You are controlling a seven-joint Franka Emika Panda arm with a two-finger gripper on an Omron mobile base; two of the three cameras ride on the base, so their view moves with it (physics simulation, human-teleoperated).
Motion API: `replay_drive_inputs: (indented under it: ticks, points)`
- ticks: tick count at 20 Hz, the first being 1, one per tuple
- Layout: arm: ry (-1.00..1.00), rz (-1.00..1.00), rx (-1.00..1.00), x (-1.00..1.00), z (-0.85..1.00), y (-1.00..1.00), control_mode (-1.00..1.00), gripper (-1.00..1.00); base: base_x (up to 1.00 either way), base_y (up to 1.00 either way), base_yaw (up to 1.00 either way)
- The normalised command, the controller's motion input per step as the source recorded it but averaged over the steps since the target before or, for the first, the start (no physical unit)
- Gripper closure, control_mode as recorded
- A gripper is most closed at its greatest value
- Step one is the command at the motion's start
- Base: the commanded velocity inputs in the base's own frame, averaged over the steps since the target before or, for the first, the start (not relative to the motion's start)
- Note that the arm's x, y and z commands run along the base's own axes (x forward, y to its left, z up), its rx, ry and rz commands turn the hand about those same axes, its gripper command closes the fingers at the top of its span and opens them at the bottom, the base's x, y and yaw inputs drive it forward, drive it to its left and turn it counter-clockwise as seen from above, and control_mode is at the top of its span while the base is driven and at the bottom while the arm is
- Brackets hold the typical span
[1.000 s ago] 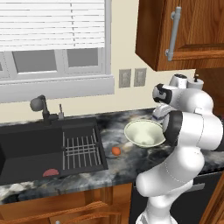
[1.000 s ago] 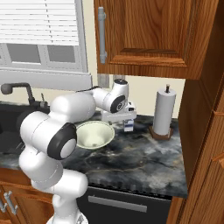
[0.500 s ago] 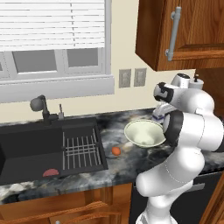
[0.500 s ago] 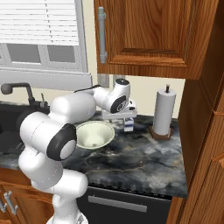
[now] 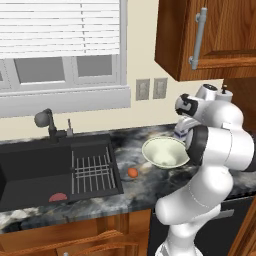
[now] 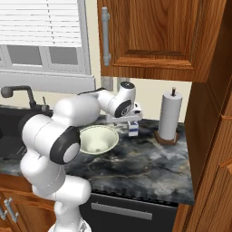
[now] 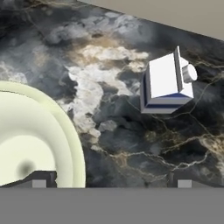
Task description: Gather the eggs and milk located in the vicinity of the sink area and place them right next to the bowl.
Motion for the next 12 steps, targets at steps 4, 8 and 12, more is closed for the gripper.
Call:
replay_drive_inputs:
  ticks: [4,8,12]
  points:
    - [0.00,-0.02,0.00,0.19,0.00,0.00,-1.00,-1.00,0.00,0.00,0.00]
    - [0.00,-0.01,0.00,0.19,0.00,0.00,-1.00,-1.00,0.00,0.00,0.00]
    - [0.00,0.00,0.00,0.13,-0.01,0.00,-1.00,-1.00,0.00,0.00,0.00]
